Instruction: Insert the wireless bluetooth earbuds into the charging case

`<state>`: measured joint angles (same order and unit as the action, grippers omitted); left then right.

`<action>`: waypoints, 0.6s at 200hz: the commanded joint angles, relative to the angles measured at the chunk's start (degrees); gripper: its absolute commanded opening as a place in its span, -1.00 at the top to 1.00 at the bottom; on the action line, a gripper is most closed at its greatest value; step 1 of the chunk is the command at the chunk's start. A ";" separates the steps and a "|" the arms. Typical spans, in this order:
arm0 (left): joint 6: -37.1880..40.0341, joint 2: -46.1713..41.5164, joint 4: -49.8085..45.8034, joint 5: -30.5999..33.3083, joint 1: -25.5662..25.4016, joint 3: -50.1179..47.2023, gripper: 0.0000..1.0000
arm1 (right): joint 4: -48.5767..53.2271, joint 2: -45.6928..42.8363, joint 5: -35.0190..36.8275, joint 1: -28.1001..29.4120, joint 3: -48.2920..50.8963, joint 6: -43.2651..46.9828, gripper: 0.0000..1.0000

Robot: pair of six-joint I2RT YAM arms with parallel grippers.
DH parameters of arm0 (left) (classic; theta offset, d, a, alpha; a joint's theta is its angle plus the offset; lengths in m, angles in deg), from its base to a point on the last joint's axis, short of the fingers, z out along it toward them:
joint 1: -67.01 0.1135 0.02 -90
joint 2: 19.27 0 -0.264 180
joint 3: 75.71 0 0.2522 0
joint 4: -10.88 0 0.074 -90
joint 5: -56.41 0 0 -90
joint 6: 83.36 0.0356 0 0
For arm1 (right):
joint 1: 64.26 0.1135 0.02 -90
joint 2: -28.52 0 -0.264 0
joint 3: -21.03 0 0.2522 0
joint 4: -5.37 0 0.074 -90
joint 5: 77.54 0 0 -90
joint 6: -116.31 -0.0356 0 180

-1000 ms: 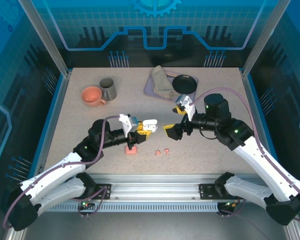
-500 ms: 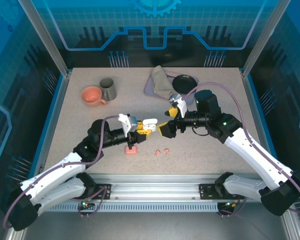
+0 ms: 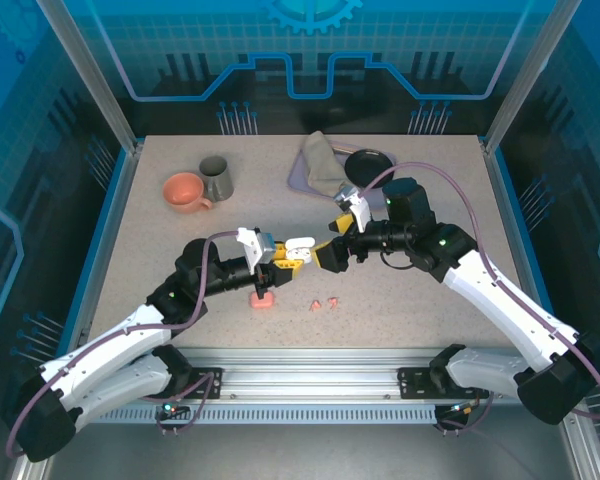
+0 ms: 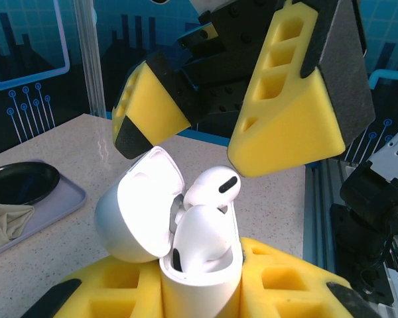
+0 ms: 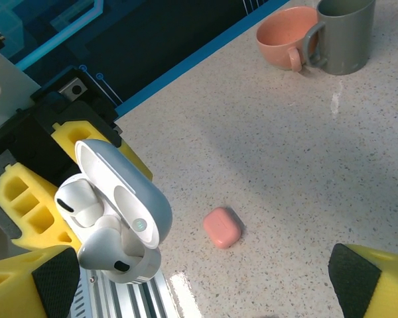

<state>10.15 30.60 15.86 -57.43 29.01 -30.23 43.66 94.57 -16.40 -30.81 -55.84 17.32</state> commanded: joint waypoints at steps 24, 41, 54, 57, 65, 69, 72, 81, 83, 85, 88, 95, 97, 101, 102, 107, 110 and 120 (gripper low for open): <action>1.24 -0.26 1.74 -1.55 -0.30 -0.15 1.00 | 1.21 1.18 1.22 0.29 -2.45 -0.45 -1.00; 1.24 -0.34 1.67 -1.48 -0.26 -0.17 1.00 | 1.45 1.22 1.24 0.26 -2.42 -0.29 -1.00; 1.19 -0.29 1.76 -1.45 -0.26 -0.15 1.00 | 1.65 1.45 1.35 0.28 -2.30 -0.26 -1.00; 1.23 -0.23 1.66 -1.47 -0.28 -0.17 1.00 | 1.67 1.40 1.36 0.28 -2.28 -0.25 -1.00; 1.29 -0.30 1.65 -1.39 -0.27 -0.17 1.00 | 1.79 1.61 1.27 0.35 -2.30 -0.17 -1.00; 1.32 -0.38 1.65 -1.45 -0.31 -0.17 1.00 | 2.03 1.63 1.24 0.38 -2.28 -0.07 -1.00; 1.33 -0.32 1.65 -1.47 -0.28 -0.17 1.00 | 2.21 1.71 1.37 0.36 -2.36 0.01 -1.00; 1.35 -0.46 1.52 -1.45 -0.30 -0.17 1.00 | 2.65 1.62 1.81 0.47 -2.28 0.28 -1.00; 1.38 -0.47 1.51 -1.43 -0.29 -0.17 1.00 | 2.76 1.54 1.93 0.47 -2.24 0.29 -1.00; 1.40 -0.34 1.53 -1.44 -0.32 -0.17 1.00 | 2.86 1.55 2.13 0.43 -2.20 0.40 -1.00; 1.41 -0.47 1.53 -1.35 -0.26 -0.17 1.00 | 2.95 1.46 2.34 0.41 -2.15 0.52 -1.00; 1.42 -0.56 1.41 -1.35 -0.29 -0.17 1.00 | 3.23 1.17 2.94 0.33 -1.95 0.64 -1.00; 1.42 -0.58 1.43 -1.38 -0.29 -0.17 1.00 | 3.28 1.08 3.11 0.37 -1.82 0.71 -1.00; 1.41 -0.65 1.34 -1.38 -0.32 -0.24 1.00 | 3.36 0.88 3.38 0.38 -1.69 0.73 -1.00; 1.41 -0.60 1.32 -1.38 -0.28 -0.25 1.00 | 3.39 0.86 3.47 0.39 -1.63 0.73 -1.00; 1.43 -0.80 1.30 -1.35 -0.30 -0.26 1.00 | 3.47 0.61 3.72 0.29 -1.45 0.85 -1.00; 1.42 -0.84 1.31 -1.35 -0.26 -0.26 1.00 | 3.54 0.46 3.85 0.22 -1.34 0.89 -1.00; 1.50 -0.86 1.26 -1.27 -0.32 -0.35 1.00 | 3.81 0.15 4.33 0.09 -1.14 0.90 -1.00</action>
<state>10.17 30.60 15.05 -57.39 29.01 -30.27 45.26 95.48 -14.93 -30.78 -56.63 17.34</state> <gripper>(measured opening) 0.231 0.999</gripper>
